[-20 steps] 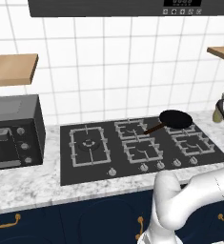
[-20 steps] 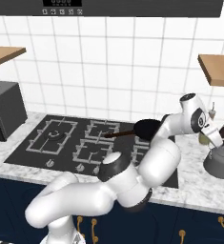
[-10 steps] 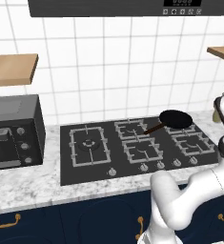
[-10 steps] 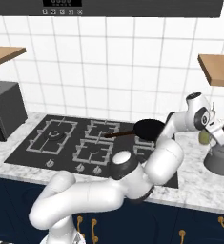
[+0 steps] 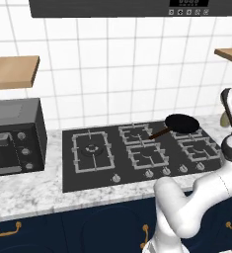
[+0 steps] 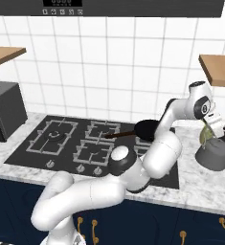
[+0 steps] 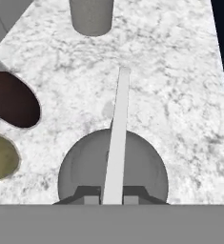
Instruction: Pick the kettle from the counter and place it on a stove burner. Then turn the burner on.
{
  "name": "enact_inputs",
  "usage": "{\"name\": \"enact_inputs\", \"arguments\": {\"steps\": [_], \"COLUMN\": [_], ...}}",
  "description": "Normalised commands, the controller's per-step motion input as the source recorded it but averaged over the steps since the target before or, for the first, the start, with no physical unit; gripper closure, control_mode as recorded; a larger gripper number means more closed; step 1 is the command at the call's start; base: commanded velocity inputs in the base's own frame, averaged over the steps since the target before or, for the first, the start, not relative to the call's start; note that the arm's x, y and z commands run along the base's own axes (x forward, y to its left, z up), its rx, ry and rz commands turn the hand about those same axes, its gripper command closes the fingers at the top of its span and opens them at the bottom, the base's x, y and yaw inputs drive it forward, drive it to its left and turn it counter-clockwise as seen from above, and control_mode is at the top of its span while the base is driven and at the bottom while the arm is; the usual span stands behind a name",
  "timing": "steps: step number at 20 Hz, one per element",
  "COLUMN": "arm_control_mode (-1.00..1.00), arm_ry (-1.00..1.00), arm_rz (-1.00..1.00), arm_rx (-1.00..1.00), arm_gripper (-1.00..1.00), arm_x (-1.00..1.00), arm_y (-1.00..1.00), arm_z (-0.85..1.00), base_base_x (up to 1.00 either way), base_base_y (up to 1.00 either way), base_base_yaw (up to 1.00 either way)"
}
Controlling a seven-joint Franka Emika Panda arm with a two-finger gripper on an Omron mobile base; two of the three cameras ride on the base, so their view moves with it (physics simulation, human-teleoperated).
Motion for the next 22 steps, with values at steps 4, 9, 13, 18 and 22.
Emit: {"name": "enact_inputs", "arguments": {"steps": [4,9,13,18,22], "arm_control_mode": [-1.0,-1.0,-1.0,-1.0,-1.0], "arm_ry": [-0.44,-0.56,-0.55,-0.44,-0.28], "arm_rz": [-0.16,-0.16,-0.17,-0.16,-0.14], "arm_rx": [0.01,-0.01,-0.06,-0.08,-0.07], "arm_gripper": [1.0,1.0,1.0,1.0,1.0], "arm_x": [-0.62,-0.41,-0.17,-0.05,0.0], "arm_y": [1.0,1.0,1.0,1.0,1.0], "arm_z": [0.07,0.34,0.53,0.67,0.81], "base_base_x": [0.0,0.0,0.0,0.0,0.0], "base_base_y": [0.0,0.0,0.0,0.0,0.0], "base_base_yaw": [0.0,0.0,0.0,0.0,0.0]}}
